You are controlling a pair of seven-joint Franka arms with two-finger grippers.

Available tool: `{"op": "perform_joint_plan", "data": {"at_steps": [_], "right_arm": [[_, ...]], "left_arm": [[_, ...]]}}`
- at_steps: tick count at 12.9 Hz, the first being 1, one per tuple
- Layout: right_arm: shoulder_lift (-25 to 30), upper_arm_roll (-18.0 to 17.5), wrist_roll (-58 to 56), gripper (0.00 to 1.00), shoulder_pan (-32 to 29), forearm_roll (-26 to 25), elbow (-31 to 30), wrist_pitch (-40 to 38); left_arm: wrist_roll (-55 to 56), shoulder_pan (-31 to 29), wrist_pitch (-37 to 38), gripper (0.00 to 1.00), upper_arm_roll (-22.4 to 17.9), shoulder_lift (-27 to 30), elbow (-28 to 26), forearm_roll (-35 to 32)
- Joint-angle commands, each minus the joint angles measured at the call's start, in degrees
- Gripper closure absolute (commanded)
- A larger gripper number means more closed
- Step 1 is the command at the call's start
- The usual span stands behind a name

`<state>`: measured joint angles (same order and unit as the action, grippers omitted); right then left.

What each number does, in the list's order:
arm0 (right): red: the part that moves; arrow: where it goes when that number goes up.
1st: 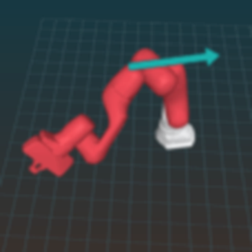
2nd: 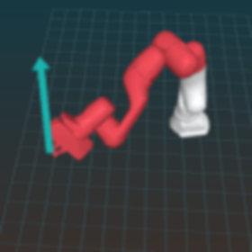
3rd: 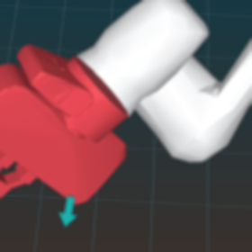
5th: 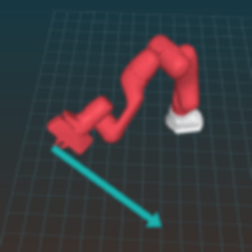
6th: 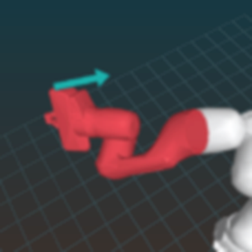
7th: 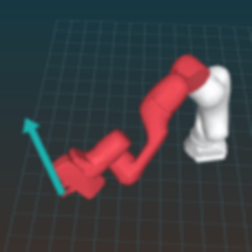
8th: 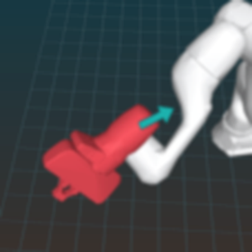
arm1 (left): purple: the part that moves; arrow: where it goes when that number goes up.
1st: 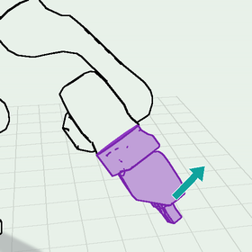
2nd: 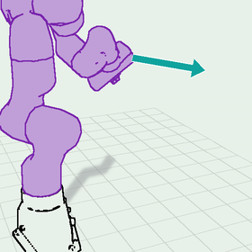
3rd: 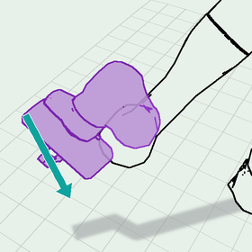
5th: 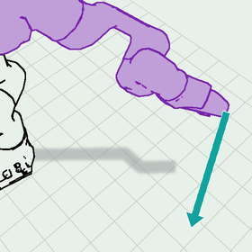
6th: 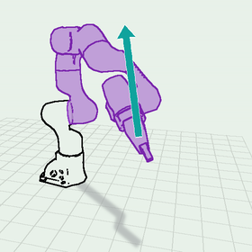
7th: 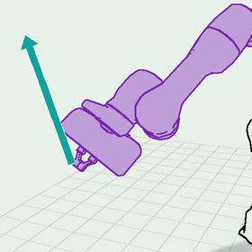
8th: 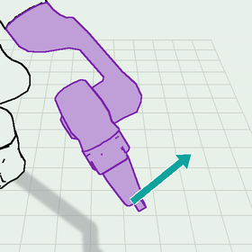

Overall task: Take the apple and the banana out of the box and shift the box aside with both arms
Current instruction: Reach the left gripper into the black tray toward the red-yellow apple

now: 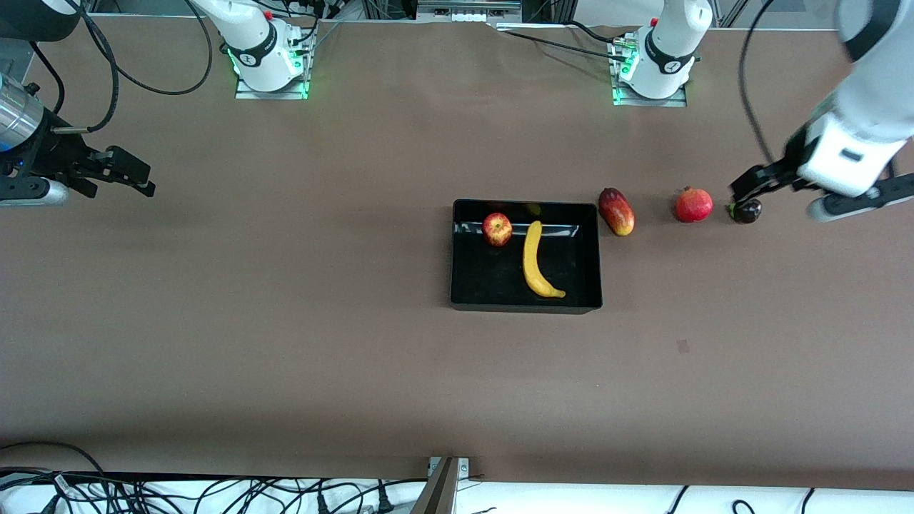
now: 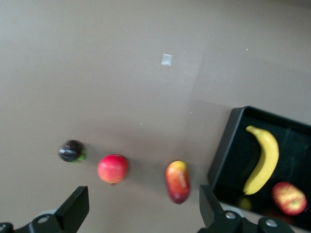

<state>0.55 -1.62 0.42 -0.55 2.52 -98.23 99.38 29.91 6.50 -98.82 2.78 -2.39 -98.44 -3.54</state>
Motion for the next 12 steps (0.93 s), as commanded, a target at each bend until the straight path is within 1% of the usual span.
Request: {"op": "perform_joint_plan", "data": {"at_steps": [1, 3, 4, 5, 7, 8, 10, 12], "right_arm": [[-0.5, -0.4, -0.5, 0.00, -0.4, 0.1, 0.9, -0.1], [-0.5, -0.4, -0.5, 0.00, -0.4, 0.1, 0.9, -0.1], [-0.5, -0.4, -0.5, 0.00, -0.4, 0.1, 0.9, -0.1], [-0.5, -0.4, -0.5, 0.00, -0.4, 0.1, 0.9, -0.1], [-0.5, -0.4, -0.5, 0.00, -0.4, 0.1, 0.9, -0.1], [-0.5, -0.4, -0.5, 0.00, -0.4, 0.1, 0.9, -0.2], [-0.5, -0.4, -0.5, 0.00, -0.4, 0.1, 0.9, -0.2], [-0.5, -0.4, -0.5, 0.00, -0.4, 0.1, 0.9, -0.2]], "left_arm": [[9.3, 2.2, -3.8, 0.00, 0.9, -5.2, 1.2, 1.2], [19.5, 5.4, -6.8, 0.00, 0.9, -10.4, 2.9, 1.3], [24.0, 6.5, -9.5, 0.00, 1.0, -12.4, 2.8, 1.4], [26.1, 7.3, -11.6, 0.00, 1.1, -14.3, 2.6, 2.0], [27.2, 10.4, -13.0, 0.00, 1.5, -19.1, 2.9, 3.1], [28.4, 11.7, -14.5, 0.00, 2.2, -21.4, 3.0, 3.2], [33.3, 13.4, -18.1, 0.00, 4.9, -25.4, 3.1, 3.1], [38.3, 16.8, -22.0, 0.00, 5.4, -28.2, 3.0, 3.0]]}}
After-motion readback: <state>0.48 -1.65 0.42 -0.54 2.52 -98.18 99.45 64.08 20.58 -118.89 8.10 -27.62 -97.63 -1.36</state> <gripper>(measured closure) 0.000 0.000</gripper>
